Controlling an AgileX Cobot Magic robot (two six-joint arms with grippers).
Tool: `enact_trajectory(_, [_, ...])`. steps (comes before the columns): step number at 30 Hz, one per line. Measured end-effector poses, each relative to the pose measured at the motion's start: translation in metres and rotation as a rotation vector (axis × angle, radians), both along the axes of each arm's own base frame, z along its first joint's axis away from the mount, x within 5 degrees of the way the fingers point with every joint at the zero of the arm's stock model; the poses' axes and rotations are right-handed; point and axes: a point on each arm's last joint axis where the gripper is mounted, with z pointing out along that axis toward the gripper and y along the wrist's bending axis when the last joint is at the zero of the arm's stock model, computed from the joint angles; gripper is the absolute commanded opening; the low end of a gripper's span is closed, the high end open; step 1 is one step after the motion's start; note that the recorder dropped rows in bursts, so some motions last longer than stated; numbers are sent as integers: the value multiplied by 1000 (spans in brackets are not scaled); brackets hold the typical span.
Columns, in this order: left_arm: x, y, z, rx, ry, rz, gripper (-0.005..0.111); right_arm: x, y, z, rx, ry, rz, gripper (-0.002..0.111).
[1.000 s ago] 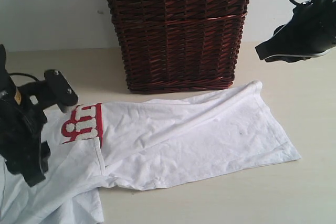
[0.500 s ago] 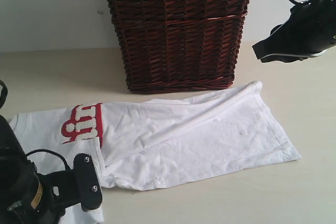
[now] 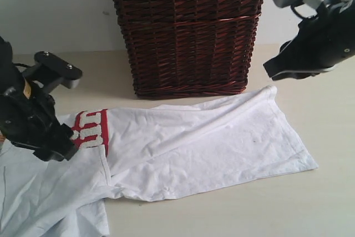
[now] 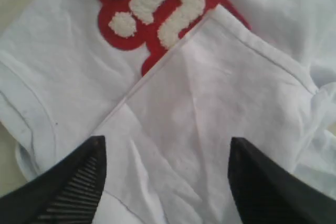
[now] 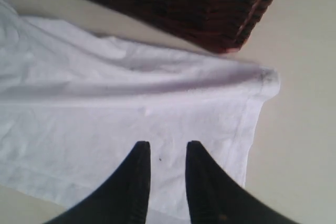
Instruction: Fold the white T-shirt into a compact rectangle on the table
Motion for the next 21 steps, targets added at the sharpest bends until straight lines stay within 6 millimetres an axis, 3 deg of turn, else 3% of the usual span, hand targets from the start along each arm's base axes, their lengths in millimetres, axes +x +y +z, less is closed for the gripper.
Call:
enact_trajectory(5, [13,34,-17,2,136,43,64,10,2,-33,-32,118,24,25])
enact_trajectory(8, [19,45,-29,-43,194,68,64,10,3,-36,-35,129,28,25])
enact_trajectory(13, [17,27,-51,-194,317,-57,64,10,2,-34,-35,121,29,25])
enact_trajectory(21, [37,27,-65,-123,144,-99,64,11,2,-34,-36,116,30,25])
